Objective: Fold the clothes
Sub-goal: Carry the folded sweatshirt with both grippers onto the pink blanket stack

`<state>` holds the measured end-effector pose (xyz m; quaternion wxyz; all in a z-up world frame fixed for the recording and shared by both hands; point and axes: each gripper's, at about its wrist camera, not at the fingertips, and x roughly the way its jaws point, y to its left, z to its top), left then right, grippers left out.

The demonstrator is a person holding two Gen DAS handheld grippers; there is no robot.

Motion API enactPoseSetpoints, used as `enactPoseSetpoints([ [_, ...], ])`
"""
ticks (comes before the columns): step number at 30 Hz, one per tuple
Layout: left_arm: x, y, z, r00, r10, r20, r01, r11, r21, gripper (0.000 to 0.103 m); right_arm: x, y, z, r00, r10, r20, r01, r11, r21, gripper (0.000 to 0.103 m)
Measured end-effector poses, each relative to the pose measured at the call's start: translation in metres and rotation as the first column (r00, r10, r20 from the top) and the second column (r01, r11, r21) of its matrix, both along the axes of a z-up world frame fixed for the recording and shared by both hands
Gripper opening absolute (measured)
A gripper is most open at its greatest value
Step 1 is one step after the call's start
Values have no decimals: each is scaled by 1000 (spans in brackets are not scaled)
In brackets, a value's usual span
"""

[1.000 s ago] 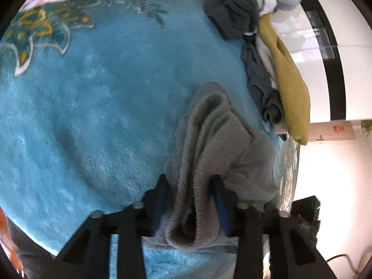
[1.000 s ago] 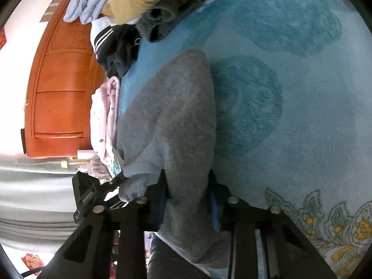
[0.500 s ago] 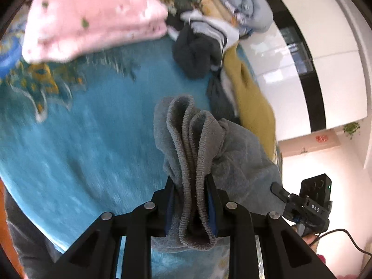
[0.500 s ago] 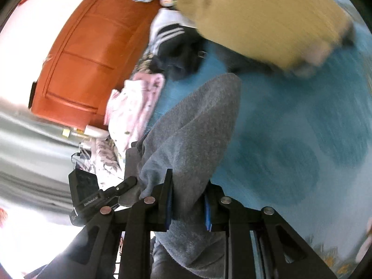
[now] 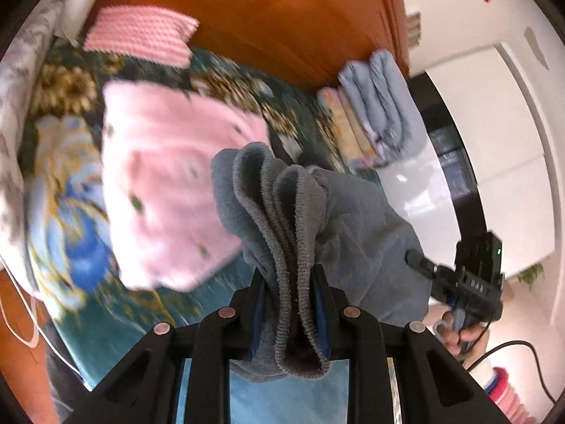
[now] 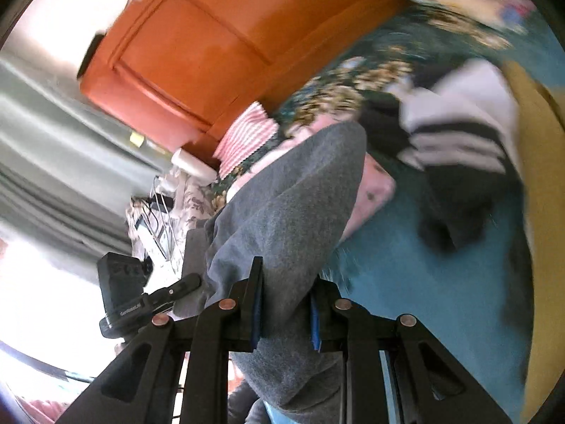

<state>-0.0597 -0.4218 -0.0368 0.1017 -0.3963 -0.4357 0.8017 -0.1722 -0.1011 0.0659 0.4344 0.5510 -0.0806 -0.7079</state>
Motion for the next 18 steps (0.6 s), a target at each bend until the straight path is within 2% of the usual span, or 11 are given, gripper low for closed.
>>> enactPoseSetpoints([
  [5, -18, -43, -16, 994, 110, 7, -110, 994, -7, 26, -45, -94, -4, 984, 171, -53, -168, 984, 65, 22],
  [8, -30, -57, -30, 987, 159, 8, -159, 987, -13, 26, -69, -135, -20, 967, 247, -66, -241, 966, 96, 21],
  [12, -34, -62, -55, 983, 184, 25, -183, 983, -15, 26, -93, -166, -54, 959, 277, -55, -268, 954, 137, 22],
  [14, -34, -59, -68, 985, 164, 47, -164, 986, -12, 26, -102, -174, -73, 960, 276, -42, -266, 951, 157, 22],
  [18, -31, -53, -76, 991, 123, 51, -121, 992, -42, 26, -115, -173, -104, 968, 248, -21, -240, 952, 193, 22],
])
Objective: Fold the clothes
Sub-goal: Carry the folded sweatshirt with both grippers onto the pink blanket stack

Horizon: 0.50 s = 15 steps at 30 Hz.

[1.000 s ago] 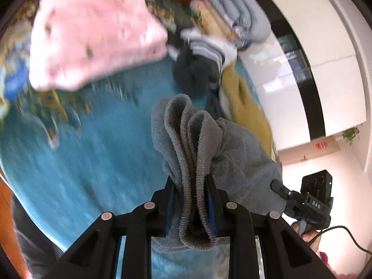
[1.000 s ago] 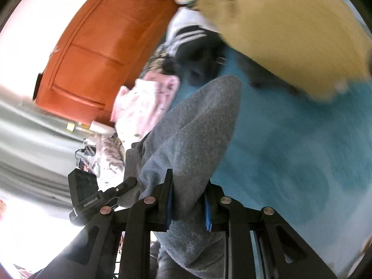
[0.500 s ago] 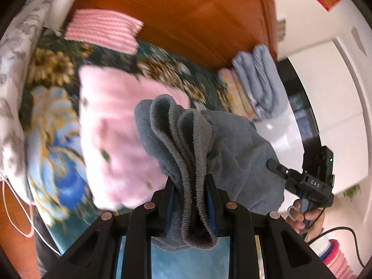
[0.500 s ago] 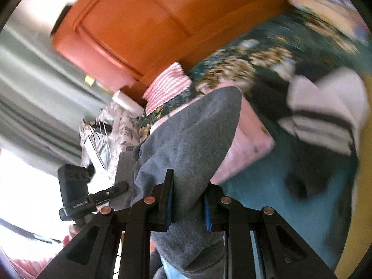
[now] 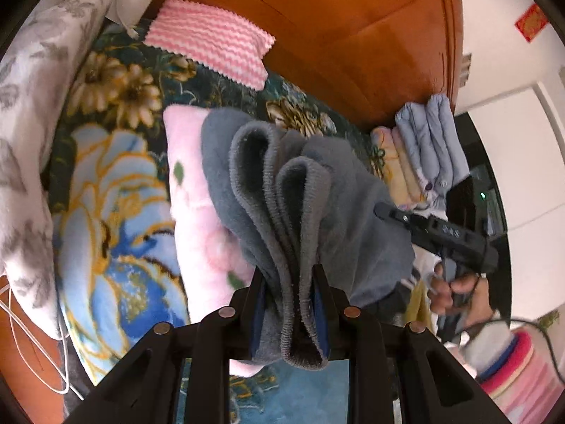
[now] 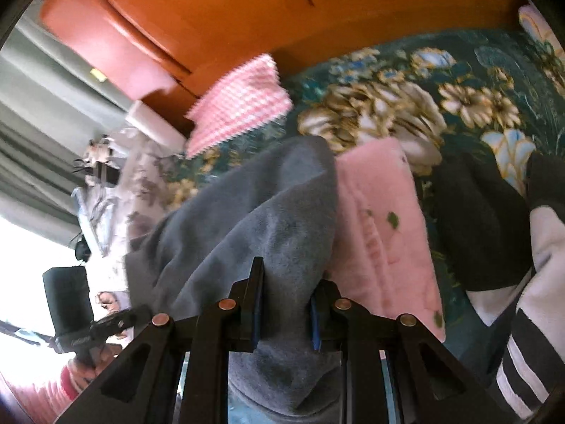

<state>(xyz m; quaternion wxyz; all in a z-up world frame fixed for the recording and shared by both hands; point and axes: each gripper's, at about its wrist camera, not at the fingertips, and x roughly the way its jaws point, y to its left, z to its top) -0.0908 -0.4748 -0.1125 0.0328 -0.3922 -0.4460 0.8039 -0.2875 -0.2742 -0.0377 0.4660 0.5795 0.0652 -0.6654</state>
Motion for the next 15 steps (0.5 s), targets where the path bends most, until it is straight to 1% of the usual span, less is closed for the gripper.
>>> enactPoseSetpoints([
  [2, 0, 0, 4, 1000, -12, 3, 12, 1000, -18, 28, -3, 6, -10, 1000, -17, 10, 17, 1000, 6, 22],
  [4, 0, 1, 15, 1000, -29, 12, 29, 998, -57, 31, 0, 9, -12, 1000, -21, 12, 21, 1000, 4, 23],
  [6, 0, 3, 28, 997, -70, 24, 73, 991, -108, 38, 3, 12, -6, 1000, -20, 7, 20, 1000, 0, 26],
  [7, 1, 4, 35, 995, -90, 32, 94, 986, -137, 43, 4, 14, -3, 1000, -20, 5, 20, 1000, 1, 28],
  [9, 4, 4, 49, 994, -109, 24, 111, 974, -195, 44, 8, 17, 5, 1000, -4, -15, 4, 1000, 11, 28],
  [12, 9, 4, 75, 995, -102, -6, 97, 956, -278, 44, 14, 24, 16, 998, 16, -59, -15, 1000, 22, 28],
  [14, 0, 11, 91, 989, -143, -41, 123, 941, -315, 44, 16, 32, 23, 996, -3, -93, 5, 1000, 23, 28],
  [15, -8, 18, 97, 983, -177, -49, 151, 930, -334, 44, 16, 35, 25, 994, -20, -104, 22, 1000, 17, 28],
])
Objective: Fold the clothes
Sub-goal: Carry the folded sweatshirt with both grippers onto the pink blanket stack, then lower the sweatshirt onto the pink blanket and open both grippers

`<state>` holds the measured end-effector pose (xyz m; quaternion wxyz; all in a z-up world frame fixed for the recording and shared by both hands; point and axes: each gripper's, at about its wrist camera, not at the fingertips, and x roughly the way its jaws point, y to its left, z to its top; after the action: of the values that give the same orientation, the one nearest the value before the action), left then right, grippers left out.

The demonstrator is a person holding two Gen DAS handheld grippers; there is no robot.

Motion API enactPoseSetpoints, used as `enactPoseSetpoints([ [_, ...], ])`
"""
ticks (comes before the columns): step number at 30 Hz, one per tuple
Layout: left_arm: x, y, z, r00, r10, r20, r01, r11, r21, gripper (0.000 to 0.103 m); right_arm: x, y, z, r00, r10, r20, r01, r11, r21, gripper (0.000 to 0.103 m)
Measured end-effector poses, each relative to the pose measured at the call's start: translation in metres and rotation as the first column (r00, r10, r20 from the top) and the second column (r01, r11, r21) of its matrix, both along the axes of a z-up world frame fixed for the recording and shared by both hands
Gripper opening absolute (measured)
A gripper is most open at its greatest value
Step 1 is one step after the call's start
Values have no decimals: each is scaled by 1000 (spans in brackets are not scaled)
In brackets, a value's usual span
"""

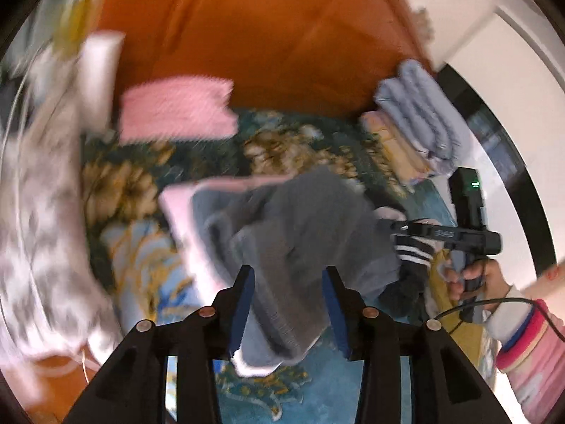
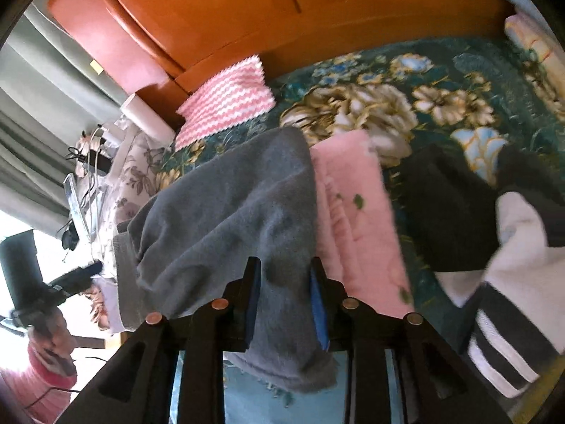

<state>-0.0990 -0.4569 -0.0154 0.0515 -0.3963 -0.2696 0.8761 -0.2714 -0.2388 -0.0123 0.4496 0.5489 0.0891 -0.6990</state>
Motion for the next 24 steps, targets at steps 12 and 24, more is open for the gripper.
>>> enactPoseSetpoints([
  [12, -48, -11, -54, 995, -40, 95, 35, 998, 52, 44, 73, 22, -6, 998, 45, -49, -48, 997, -62, 28],
  [24, -52, -24, -85, 995, -19, 102, 9, 995, 96, 30, 48, 12, -49, 991, -24, -131, 27, 999, 21, 25],
])
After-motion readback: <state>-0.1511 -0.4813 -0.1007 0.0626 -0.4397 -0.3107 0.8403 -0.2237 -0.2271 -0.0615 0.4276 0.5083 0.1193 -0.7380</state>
